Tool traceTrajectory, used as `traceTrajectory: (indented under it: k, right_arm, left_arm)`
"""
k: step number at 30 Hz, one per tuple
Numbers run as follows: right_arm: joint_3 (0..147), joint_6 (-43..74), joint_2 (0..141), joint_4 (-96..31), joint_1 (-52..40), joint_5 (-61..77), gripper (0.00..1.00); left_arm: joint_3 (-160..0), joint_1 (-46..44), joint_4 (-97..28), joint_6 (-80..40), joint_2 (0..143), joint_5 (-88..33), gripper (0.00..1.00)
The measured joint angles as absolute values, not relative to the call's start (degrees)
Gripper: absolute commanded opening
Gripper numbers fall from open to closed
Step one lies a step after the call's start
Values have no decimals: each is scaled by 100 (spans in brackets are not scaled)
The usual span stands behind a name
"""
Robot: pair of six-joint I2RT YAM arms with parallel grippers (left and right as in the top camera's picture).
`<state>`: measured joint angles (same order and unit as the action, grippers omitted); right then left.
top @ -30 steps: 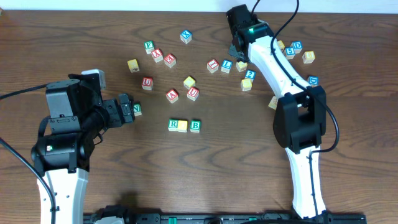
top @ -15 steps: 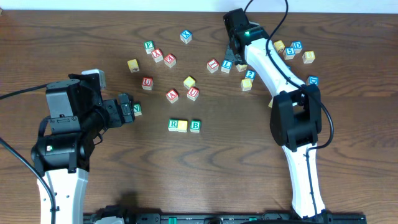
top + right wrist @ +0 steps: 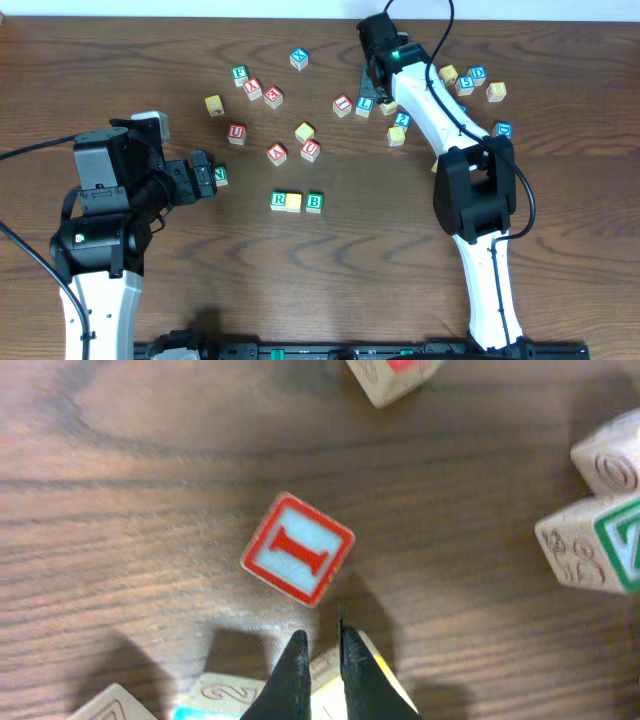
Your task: Spell out ROBOT
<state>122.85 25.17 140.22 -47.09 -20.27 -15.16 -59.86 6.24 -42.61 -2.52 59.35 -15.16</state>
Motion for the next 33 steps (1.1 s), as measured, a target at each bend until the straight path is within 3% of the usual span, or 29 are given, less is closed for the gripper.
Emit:
traceTrajectory:
  k: [33]
  right_arm:
    - [12285, 2357, 14438, -4823, -2027, -1518, 2]
  left_arm:
    - [-5986, 624, -4261, -252, 5935, -1516, 98]
